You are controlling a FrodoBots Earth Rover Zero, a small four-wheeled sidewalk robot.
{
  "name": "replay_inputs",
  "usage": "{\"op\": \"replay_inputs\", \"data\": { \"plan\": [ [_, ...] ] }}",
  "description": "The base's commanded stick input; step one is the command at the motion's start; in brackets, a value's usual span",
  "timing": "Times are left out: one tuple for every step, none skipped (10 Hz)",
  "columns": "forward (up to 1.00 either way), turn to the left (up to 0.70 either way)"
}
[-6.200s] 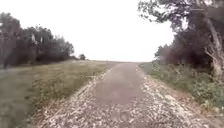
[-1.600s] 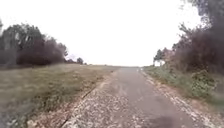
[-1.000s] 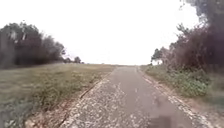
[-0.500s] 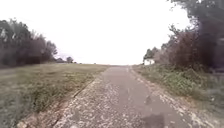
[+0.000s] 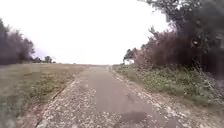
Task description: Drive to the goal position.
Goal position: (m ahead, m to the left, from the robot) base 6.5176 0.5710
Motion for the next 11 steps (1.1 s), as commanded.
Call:
{"op": "replay_inputs", "data": {
  "plan": [
    [0.0, 0.0],
    [0.0, 0.0],
    [0.0, 0.0],
    [0.0, 0.0],
    [0.0, 0.31],
    [0.0, 0.62],
    [0.0, 0.57],
    [0.0, 0.41],
    [0.0, 0.25],
    [0.0, 0.09],
    [0.0, 0.0]
  ]
}}
